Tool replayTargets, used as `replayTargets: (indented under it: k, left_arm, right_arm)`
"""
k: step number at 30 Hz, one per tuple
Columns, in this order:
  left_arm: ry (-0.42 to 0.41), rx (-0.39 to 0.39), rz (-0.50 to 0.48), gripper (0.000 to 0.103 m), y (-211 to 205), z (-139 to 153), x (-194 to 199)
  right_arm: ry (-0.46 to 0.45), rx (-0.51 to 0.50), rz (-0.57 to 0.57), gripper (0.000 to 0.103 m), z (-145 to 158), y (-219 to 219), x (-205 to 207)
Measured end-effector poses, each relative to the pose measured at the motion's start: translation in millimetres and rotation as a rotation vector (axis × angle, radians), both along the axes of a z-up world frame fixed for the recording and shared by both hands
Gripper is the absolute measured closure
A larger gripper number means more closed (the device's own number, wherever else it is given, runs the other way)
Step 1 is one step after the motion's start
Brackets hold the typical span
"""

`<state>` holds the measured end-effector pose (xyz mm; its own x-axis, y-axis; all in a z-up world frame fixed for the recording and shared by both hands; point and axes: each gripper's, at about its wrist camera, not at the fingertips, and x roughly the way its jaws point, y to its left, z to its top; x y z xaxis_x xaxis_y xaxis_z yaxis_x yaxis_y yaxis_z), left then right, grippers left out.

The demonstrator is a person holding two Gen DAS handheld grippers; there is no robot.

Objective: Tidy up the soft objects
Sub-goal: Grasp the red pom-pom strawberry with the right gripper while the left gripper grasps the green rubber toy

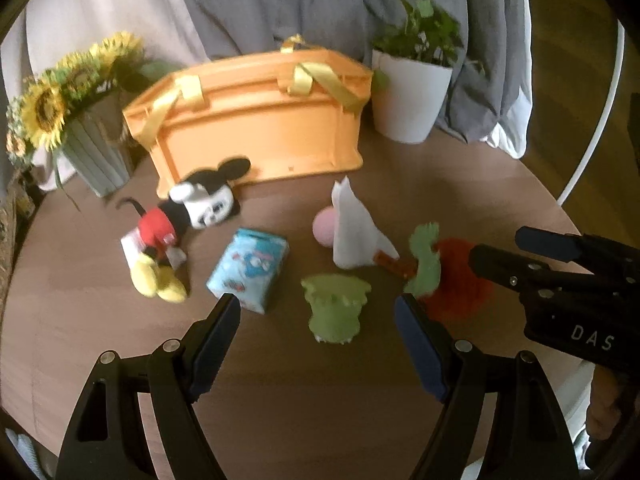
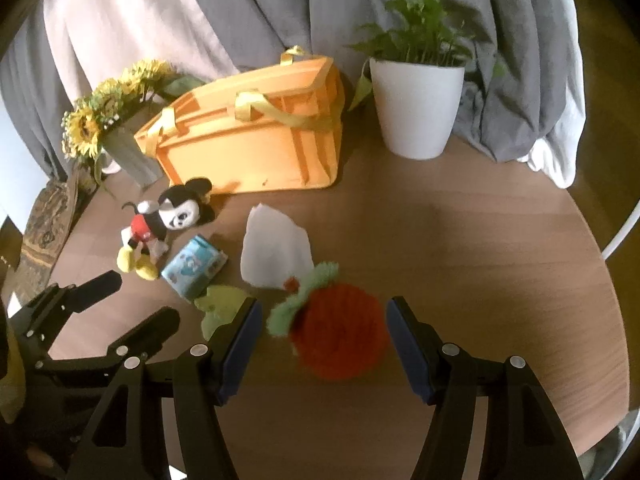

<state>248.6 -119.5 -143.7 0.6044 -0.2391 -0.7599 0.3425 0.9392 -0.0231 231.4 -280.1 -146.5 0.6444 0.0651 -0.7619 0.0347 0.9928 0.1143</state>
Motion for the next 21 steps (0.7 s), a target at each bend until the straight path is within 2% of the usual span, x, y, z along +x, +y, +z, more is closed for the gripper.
replayTargets:
  k: [10, 21]
  left_arm:
    - [0.066, 0.005, -0.007, 0.024, -1.8, -25.0, 1.9]
    - [0.103, -0.003, -0.014, 0.024, -7.6, -46.2, 16.3]
  right_arm:
    - [0.07, 0.01, 0.037, 0.037, -29.5, 4.4, 4.9]
    - [0.131, 0.033, 0.035, 0.037, -57.7, -3.9, 21.0]
